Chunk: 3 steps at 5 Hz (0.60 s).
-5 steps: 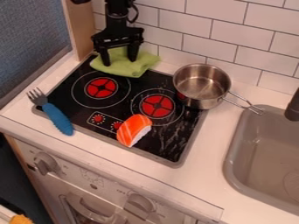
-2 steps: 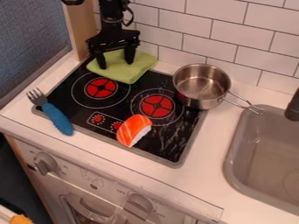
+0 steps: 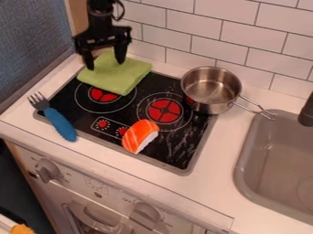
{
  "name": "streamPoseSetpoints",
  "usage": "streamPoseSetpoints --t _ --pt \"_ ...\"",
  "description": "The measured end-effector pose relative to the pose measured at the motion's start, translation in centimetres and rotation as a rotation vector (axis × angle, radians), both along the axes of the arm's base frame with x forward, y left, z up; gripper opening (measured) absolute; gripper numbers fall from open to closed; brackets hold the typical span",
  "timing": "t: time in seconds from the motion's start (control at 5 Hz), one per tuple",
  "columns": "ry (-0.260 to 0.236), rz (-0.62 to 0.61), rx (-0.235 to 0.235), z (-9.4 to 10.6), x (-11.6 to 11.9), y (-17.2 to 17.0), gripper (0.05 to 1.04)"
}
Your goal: Move the green cloth in the upper left corner of the burner
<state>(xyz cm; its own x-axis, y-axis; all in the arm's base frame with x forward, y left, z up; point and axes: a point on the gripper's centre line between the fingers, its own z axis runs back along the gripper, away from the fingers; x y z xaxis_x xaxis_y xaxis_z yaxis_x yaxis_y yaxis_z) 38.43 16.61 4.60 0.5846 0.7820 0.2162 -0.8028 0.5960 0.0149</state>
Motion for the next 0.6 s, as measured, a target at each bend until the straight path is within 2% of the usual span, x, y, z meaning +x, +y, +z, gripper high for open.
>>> streamPoseSetpoints --t 0.2,0.4,0.6 --pt "-0.071 -0.019 0.002 3.0 -0.5 -0.6 0.999" --pt "-0.100 -0.016 -0.008 4.5 -1.4 -1.1 0.999" --pt "-0.116 0.019 0.013 5.4 -2.5 -1.2 0.999"
